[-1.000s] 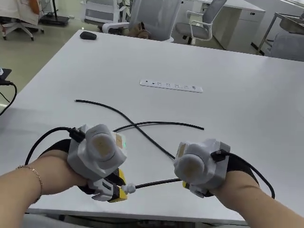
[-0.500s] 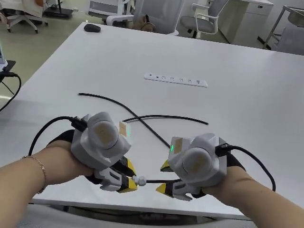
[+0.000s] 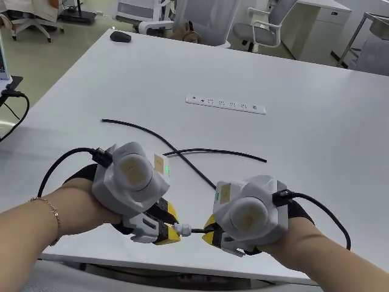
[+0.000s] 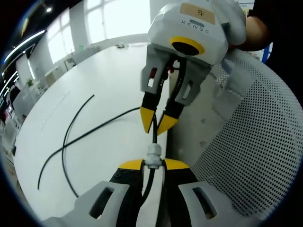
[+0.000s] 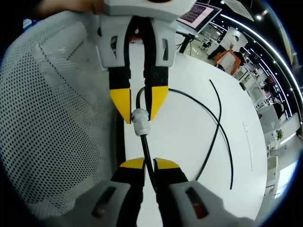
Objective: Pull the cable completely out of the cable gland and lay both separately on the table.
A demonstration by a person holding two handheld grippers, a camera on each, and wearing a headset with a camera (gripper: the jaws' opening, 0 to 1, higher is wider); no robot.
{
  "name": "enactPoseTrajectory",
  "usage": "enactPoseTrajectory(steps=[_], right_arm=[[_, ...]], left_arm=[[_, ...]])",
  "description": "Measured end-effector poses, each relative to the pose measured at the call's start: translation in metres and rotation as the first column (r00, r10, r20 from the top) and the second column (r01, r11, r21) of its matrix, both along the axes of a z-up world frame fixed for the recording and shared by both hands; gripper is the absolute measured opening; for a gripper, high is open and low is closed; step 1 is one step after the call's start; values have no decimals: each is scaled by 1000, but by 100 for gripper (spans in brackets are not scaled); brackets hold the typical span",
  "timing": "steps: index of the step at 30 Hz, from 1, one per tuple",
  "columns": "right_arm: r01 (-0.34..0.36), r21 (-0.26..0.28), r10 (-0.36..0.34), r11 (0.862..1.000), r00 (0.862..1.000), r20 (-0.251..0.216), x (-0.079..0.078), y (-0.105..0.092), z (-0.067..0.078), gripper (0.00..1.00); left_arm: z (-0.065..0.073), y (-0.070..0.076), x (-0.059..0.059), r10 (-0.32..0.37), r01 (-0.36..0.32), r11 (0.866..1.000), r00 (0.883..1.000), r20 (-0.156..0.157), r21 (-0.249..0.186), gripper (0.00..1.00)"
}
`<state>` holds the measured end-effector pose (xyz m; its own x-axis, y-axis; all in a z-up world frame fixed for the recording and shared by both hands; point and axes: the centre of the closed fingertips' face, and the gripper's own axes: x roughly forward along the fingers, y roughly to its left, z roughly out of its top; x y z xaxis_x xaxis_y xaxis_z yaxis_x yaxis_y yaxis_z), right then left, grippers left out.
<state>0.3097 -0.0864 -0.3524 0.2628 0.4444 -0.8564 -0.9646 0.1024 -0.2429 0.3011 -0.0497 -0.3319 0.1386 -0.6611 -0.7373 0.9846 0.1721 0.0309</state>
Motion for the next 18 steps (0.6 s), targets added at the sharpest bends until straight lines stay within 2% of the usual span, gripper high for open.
enactPoseTrajectory(steps=[4,6,10,14,16,18], right_arm=[[40,-38,-41,998,999,-7,4,-9,-5,5],[63,-62,-64,996,998,-5,7,-15,-7,5],[134,-108,-137,985,990,-16,12,-31,-13,6],[176,-141,-180,974,984,-14,15,-41,-17,6],[185,-216,-187,959,982,10,16,-54,-21,7],[194,-229,-198,954,980,6,16,-59,-23,7]], left_arm=[[-4,4,2,1,-1,1000,1000,15,29,17],[-5,6,5,-1,-1,999,999,35,43,17],[-6,8,7,3,-5,999,999,39,51,17],[-5,8,7,7,-9,999,999,41,51,17],[-6,9,8,9,-11,998,999,42,54,17],[-6,9,8,13,-15,998,999,39,54,17]])
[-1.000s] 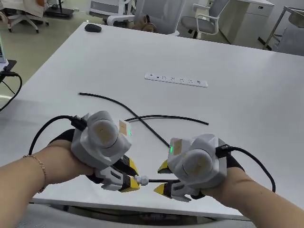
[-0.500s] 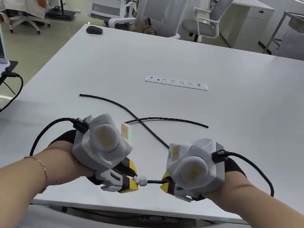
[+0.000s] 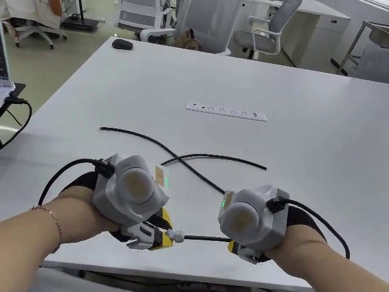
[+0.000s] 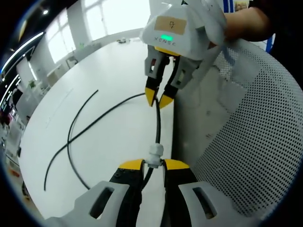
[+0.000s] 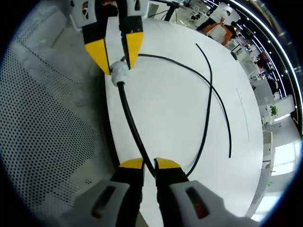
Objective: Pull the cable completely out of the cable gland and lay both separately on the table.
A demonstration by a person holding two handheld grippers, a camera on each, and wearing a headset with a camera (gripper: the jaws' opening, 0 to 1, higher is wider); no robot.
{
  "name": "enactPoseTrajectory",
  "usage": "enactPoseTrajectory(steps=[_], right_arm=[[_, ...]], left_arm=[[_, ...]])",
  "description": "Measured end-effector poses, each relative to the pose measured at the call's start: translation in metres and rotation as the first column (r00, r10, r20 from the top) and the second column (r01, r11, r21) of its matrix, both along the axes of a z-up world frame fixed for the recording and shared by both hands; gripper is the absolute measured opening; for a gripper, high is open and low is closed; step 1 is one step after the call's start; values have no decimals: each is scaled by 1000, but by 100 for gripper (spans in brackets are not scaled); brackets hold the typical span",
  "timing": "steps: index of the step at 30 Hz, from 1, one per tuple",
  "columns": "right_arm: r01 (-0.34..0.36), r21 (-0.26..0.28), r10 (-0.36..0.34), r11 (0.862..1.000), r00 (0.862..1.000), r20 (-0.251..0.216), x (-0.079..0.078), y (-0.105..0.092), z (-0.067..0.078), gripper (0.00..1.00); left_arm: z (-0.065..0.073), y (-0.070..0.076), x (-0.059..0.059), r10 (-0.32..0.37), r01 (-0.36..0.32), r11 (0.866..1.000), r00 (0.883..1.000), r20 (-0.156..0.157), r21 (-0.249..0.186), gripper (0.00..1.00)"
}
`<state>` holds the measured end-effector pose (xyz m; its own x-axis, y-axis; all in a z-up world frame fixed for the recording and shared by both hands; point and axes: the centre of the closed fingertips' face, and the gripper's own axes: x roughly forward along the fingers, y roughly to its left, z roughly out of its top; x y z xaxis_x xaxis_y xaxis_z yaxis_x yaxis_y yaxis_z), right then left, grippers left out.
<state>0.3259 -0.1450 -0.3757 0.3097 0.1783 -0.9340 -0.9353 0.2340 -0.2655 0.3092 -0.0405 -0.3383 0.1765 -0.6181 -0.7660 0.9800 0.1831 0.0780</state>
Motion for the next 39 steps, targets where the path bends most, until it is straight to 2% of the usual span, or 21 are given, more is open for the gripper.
enactPoseTrajectory(steps=[1,3,4,5,6,8,10,12,14,17,20,22,23,25,28,29,30,33,36,38,39], right_arm=[[7,-23,-7,1000,1000,-2,0,-5,-2,7],[-2,-116,1,993,1000,-11,-2,-20,-5,11],[-3,-113,2,994,1000,-11,-2,-19,-6,13],[-15,-78,14,997,1000,-21,-4,-14,-5,11],[-8,-7,8,1000,1000,-22,-5,-4,-3,4],[1,40,0,999,1000,-29,-5,4,3,0],[10,15,-9,1000,1000,-23,-3,1,1,0],[-8,-22,8,1000,1000,1,0,-5,0,0],[-2,-23,2,1000,1000,-6,-1,-8,-2,0],[5,-44,-5,999,1000,-10,0,-12,-2,0],[11,-26,-11,1000,1000,-3,2,-10,1,0],[10,-24,-10,1000,1000,-1,2,-9,1,0],[6,-27,-6,1000,1000,-2,1,-9,0,0],[-1,-35,1,999,1000,-4,0,-11,0,0],[-6,-39,6,999,1000,0,2,-12,1,0],[-4,-37,4,999,1000,4,4,-12,2,0],[-1,-34,1,999,1000,6,5,-12,3,0],[3,-30,-3,1000,1000,5,5,-12,3,0],[-7,-39,7,999,1000,1,3,-12,1,0],[-6,-39,6,999,1000,1,3,-12,1,0],[-4,-38,4,999,1000,1,3,-13,1,0]], left_arm=[[0,0,0,1,-1,1000,1000,-1,-1,8],[1,0,2,15,-15,1000,1000,1,-8,3],[2,-2,4,25,-25,999,1000,0,-27,3],[-1,-3,4,27,-28,999,1000,-15,-35,3],[-3,-3,5,24,-24,999,1000,-10,-29,3],[-5,-3,5,26,-26,1000,1000,-5,-14,3],[-6,0,6,41,-42,999,999,-14,-9,3],[-8,7,14,80,-80,997,997,8,20,3],[-7,12,20,113,-114,993,993,26,32,3],[-5,17,24,137,-138,990,990,27,37,3],[-6,16,25,138,-139,990,990,23,38,3],[-9,11,18,104,-104,994,995,2,38,3],[-13,9,9,64,-63,996,998,-15,60,3],[-16,4,3,15,-14,997,1000,-9,78,7],[-19,-8,-6,-22,26,997,998,-51,67,14],[-23,-7,-7,-52,57,993,997,-54,105,16],[-26,-9,-4,-84,88,986,996,-30,144,17],[-33,-13,-3,-127,132,975,991,-38,180,18],[-51,-14,-3,-153,164,961,986,-69,221,20],[-63,-11,-6,-142,164,958,984,-110,237,20],[-67,-11,-7,-142,166,957,983,-116,238,20]])
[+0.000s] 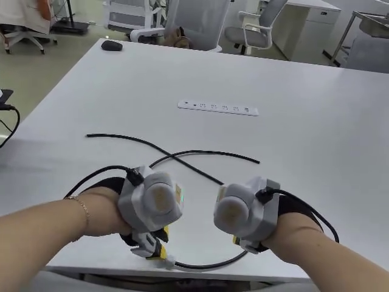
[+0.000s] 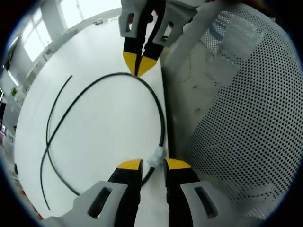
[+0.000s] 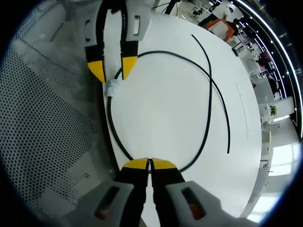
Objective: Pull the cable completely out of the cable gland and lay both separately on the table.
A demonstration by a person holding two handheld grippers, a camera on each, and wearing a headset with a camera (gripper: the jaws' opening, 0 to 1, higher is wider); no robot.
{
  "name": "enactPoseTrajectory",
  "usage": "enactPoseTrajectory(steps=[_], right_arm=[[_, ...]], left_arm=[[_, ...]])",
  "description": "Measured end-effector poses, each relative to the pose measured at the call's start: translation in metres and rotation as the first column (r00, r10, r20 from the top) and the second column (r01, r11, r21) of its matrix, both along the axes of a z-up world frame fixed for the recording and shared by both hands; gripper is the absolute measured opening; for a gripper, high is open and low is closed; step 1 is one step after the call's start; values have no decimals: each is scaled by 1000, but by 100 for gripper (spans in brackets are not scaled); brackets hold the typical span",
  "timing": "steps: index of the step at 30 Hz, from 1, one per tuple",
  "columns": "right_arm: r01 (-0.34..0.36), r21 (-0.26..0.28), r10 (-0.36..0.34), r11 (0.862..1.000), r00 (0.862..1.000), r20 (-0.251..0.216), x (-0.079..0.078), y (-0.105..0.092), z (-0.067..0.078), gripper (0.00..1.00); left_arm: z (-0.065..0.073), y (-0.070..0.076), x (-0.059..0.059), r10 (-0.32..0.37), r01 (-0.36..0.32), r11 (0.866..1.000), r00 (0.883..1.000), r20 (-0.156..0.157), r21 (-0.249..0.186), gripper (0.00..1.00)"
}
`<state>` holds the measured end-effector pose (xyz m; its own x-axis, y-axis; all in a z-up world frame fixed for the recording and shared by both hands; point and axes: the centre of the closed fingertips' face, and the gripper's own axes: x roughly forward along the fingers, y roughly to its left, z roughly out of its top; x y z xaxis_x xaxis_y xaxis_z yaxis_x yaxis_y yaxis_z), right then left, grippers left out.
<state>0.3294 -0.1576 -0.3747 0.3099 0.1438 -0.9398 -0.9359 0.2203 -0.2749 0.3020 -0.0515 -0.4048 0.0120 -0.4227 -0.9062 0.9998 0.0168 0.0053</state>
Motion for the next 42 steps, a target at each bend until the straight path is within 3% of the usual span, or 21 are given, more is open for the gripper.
enactPoseTrajectory(steps=[2,8,10,11,12,16,19,22,25,28,32,34,35,38,42], right_arm=[[4,0,-4,1000,1000,-1,0,-1,0,0],[2,-6,-2,1000,1000,-3,-1,-1,0,0],[2,-6,-3,1000,1000,-2,-1,-1,0,0],[2,-7,-2,1000,1000,-3,-1,-1,-1,0],[-2,-10,2,1000,1000,-5,-2,-1,-1,0],[-6,-13,6,1000,1000,-5,-2,-1,-1,0],[-1,-6,1,1000,1000,-8,-3,0,-2,0],[0,2,0,1000,1000,-16,-4,1,-2,0],[-6,17,6,1000,1000,-20,-6,4,-2,0],[-24,26,24,999,1000,1,-4,9,0,7],[-78,87,79,993,997,-9,-10,26,2,14],[-112,107,109,988,994,29,-6,34,8,18],[-138,144,133,980,990,40,-7,42,11,19],[-135,195,129,971,991,42,-9,52,18,19],[-123,293,117,948,992,40,-9,63,29,18]], left_arm=[[-6,2,-2,-1,1,1000,1000,-9,17,23],[-16,-1,-3,-25,25,999,1000,8,23,32],[-14,-3,1,-30,30,1000,999,25,3,30],[-14,-10,-1,24,-24,999,1000,-4,-42,30],[-14,-9,1,6,-5,999,1000,10,-36,29],[-13,-9,0,0,1,999,1000,12,-41,29],[-12,-8,-6,-14,14,999,1000,3,-36,18],[-11,-6,-5,-15,15,1000,1000,5,-19,17],[-1,-5,-1,-1,1,999,1000,10,-38,17],[16,-11,9,55,-52,993,998,32,-106,17],[40,-13,12,70,-60,986,996,58,-154,17],[46,-12,12,43,-28,989,994,100,-146,17],[49,-11,10,29,-12,989,993,115,-145,17],[51,-8,8,38,-22,991,992,124,-132,16],[54,-2,11,57,-40,992,988,147,-120,15]])
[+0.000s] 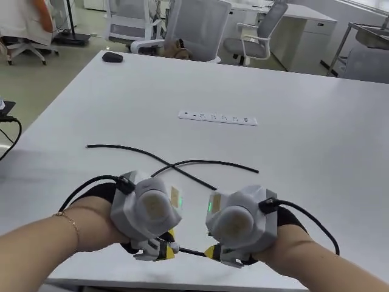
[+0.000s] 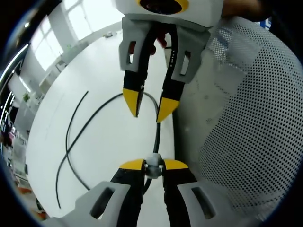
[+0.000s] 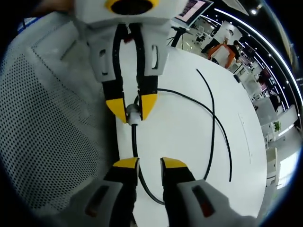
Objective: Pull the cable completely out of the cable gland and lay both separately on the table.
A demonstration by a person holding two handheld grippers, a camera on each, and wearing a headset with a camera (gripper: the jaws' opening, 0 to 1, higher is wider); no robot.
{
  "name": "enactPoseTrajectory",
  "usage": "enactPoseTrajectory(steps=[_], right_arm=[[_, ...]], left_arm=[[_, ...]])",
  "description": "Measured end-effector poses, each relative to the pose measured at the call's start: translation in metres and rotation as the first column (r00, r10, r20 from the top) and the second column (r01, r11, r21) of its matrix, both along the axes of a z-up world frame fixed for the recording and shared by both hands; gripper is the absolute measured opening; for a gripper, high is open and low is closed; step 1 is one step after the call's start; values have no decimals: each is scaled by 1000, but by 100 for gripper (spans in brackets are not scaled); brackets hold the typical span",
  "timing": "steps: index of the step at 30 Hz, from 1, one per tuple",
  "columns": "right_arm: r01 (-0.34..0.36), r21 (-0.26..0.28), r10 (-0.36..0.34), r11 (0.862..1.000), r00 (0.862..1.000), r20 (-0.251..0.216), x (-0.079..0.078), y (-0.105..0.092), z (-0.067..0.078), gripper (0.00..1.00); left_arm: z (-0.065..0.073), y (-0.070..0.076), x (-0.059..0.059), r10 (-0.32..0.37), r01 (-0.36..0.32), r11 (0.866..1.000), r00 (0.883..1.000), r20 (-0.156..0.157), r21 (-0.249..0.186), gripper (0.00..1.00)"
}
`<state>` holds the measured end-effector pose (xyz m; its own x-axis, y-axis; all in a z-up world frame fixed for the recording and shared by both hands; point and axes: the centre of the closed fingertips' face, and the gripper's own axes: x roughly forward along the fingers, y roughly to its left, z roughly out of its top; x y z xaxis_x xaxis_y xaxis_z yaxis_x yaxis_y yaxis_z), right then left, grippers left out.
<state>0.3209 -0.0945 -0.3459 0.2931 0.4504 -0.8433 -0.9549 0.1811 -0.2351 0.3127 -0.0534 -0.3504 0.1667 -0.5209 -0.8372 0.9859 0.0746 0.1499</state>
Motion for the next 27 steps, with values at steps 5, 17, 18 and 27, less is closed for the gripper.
enactPoseTrajectory(steps=[5,17,18,27], right_arm=[[-6,110,9,994,1000,-29,-6,17,12,21],[-70,120,77,990,995,-57,-20,25,10,5],[-79,111,86,991,995,-53,-22,25,8,4],[-49,12,50,999,998,-45,-16,7,-6,4]], left_arm=[[2,8,7,53,-53,998,999,1,-24,15],[21,-22,-7,4,1,997,998,61,-80,15],[20,-21,-7,5,-1,997,998,61,-79,15],[6,-6,0,56,-53,997,997,50,-52,15]])
